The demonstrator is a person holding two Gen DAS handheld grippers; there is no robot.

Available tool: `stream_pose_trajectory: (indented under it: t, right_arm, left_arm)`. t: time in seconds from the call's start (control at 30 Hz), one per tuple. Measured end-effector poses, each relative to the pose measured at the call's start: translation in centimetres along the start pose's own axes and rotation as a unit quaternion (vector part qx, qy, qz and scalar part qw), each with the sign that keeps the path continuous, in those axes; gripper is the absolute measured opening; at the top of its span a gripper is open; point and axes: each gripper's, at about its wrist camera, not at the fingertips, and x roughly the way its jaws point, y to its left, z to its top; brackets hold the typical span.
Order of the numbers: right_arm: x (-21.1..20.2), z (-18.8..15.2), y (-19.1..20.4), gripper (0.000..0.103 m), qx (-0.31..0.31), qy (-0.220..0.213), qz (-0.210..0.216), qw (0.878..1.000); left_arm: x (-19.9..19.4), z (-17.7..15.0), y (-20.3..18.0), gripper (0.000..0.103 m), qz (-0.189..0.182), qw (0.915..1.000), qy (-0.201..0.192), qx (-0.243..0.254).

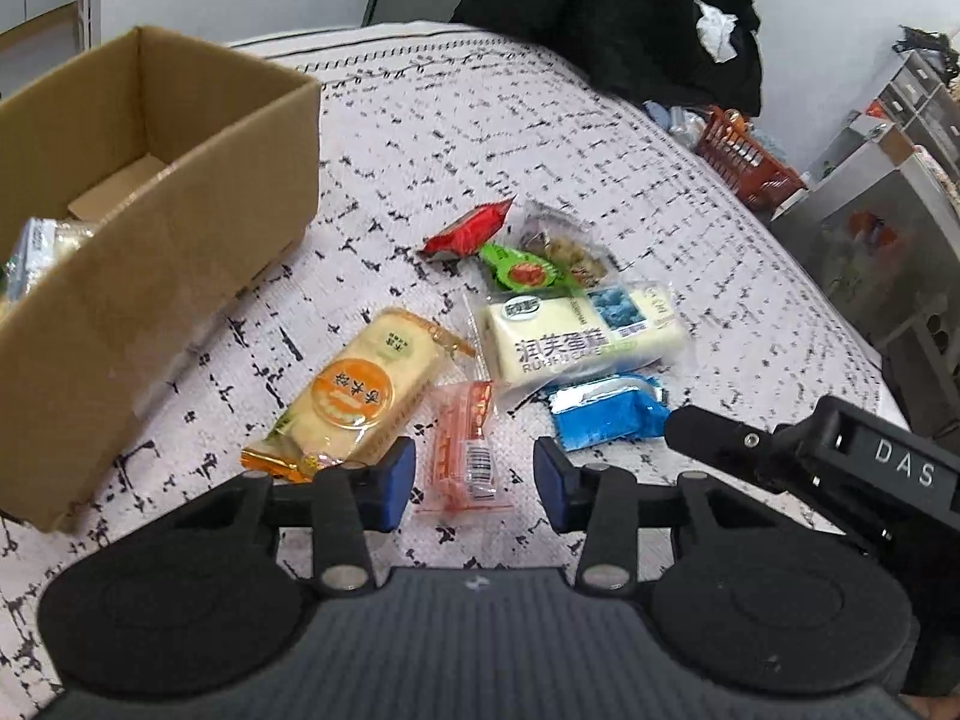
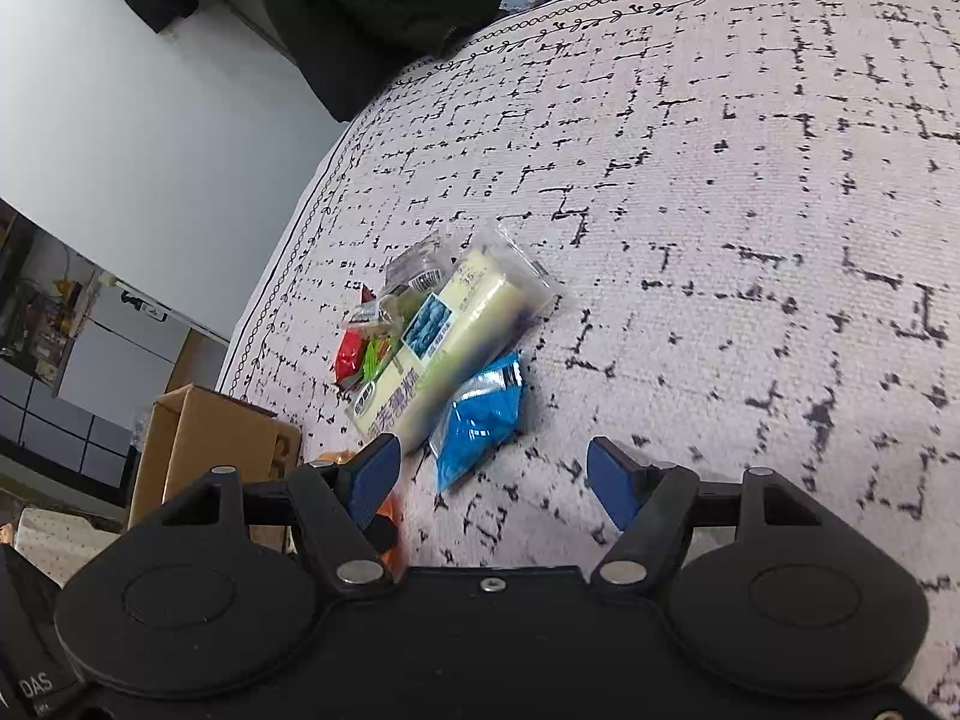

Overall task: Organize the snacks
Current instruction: 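Grasp the small blue packet with the right tool while the left tool grasps the orange translucent packet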

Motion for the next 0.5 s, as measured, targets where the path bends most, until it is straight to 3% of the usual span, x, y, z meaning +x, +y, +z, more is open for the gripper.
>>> stream_pose_trajectory:
  t: [0.1, 0.27, 0.37, 0.5]
  right_arm:
    - [0.7, 0.4, 0.3, 0.068, -0.012, -0.002, 0.002, 1.0]
    - [1.6, 0.7, 1.0, 0.068, -0.032, -0.004, -0.003, 0.999]
    - [2.2, 0.8, 1.4, 0.065, -0.043, -0.003, -0.009, 0.999]
    - [2.5, 0.9, 1.5, 0.044, -0.05, -0.006, -0.024, 0.998]
  left_arm:
    - [1.0, 0.0, 0.0, 0.041, 0.002, 1.0, 0.008, -0.004]
    - [1.9, 0.0, 0.2, 0.024, 0.002, 0.9998, 0.014, -0.011]
    - [1.8, 0.2, 0.4, 0.023, -0.002, 0.9998, 0.011, -0.017]
    - [1.6, 0.2, 0.4, 0.023, -0.001, 0.9998, 0.009, -0.017]
